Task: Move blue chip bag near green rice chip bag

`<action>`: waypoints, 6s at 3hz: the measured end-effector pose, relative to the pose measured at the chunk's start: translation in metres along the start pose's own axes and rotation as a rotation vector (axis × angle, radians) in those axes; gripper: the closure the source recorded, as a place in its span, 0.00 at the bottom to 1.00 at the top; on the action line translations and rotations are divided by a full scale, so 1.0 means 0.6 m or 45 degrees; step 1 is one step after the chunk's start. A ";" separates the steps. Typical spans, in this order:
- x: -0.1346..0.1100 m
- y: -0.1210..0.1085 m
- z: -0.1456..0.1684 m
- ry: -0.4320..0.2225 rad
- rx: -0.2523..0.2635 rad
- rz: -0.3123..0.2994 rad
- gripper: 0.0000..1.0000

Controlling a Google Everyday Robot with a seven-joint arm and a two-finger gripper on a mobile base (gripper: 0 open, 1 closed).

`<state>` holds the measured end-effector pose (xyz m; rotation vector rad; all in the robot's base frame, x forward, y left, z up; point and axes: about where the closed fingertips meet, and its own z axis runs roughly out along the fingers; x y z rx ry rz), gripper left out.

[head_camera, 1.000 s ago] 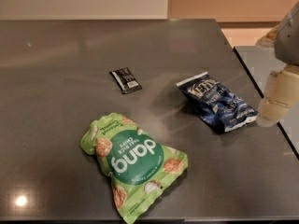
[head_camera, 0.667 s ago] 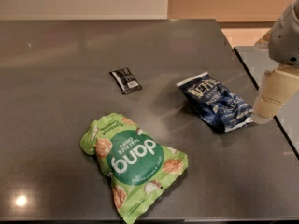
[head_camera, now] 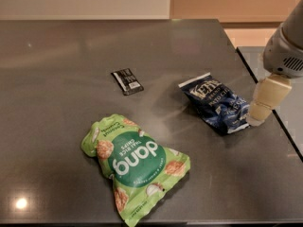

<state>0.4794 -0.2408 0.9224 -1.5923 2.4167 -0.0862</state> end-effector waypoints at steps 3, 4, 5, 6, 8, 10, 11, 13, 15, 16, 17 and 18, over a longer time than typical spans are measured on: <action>0.013 0.023 0.096 -0.013 -0.049 0.066 0.00; 0.008 0.026 0.118 -0.041 -0.054 0.066 0.00; 0.003 0.026 0.134 -0.061 -0.064 0.069 0.00; -0.002 0.027 0.143 -0.071 -0.076 0.074 0.18; -0.018 0.035 0.134 -0.103 -0.097 0.063 0.65; -0.081 0.058 0.077 -0.212 -0.131 -0.015 1.00; -0.120 0.086 0.052 -0.285 -0.187 -0.059 1.00; -0.162 0.144 0.035 -0.372 -0.306 -0.117 0.82; -0.170 0.185 0.037 -0.392 -0.400 -0.148 0.36; -0.172 0.186 0.038 -0.392 -0.398 -0.150 0.12; -0.174 0.187 0.038 -0.393 -0.397 -0.152 0.00; -0.174 0.187 0.038 -0.393 -0.397 -0.152 0.00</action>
Offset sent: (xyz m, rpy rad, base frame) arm -0.0023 0.0022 -0.0670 0.0225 0.0529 -0.0526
